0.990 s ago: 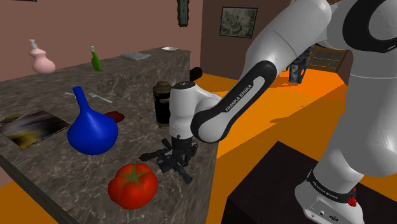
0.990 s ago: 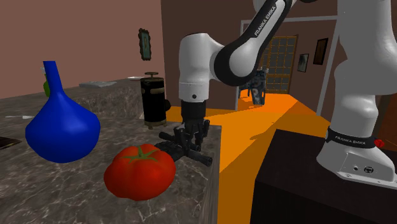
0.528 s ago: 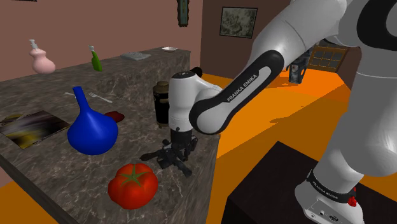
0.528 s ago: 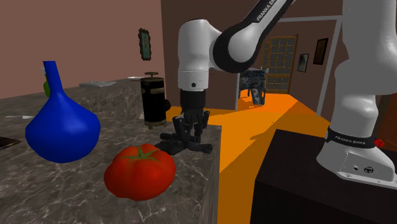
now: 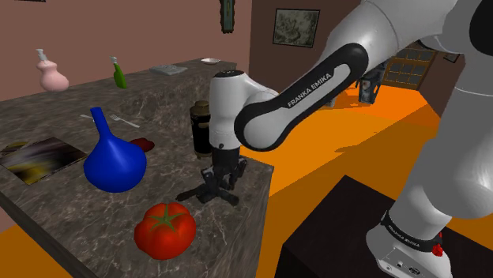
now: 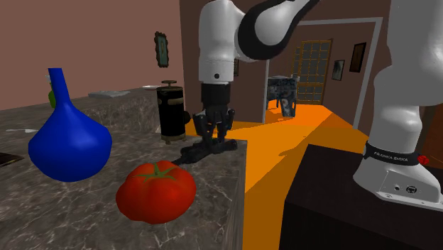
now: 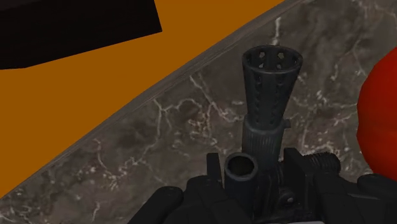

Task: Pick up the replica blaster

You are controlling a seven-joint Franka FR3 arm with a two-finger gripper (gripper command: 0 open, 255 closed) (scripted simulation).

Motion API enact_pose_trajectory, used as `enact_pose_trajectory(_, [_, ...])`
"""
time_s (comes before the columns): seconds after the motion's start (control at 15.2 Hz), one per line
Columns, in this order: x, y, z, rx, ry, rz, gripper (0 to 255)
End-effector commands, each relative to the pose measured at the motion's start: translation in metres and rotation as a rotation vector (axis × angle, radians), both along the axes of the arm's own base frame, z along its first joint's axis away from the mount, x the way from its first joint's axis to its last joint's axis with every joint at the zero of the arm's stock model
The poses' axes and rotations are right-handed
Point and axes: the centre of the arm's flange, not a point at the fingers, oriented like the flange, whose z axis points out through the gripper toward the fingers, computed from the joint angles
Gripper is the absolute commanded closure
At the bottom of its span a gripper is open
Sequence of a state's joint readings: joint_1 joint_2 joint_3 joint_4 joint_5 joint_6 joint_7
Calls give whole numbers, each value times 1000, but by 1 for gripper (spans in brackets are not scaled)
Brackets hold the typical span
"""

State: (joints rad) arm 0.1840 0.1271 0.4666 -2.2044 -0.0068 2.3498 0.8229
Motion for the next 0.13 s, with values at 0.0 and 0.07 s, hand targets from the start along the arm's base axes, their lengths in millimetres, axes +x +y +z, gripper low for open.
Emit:
enact_pose_trajectory(0.0, [0, 1, 6, 0, 0, 0, 255])
enact_pose_trajectory(0.07, [0, 1, 6, 0, 0, 0, 255])
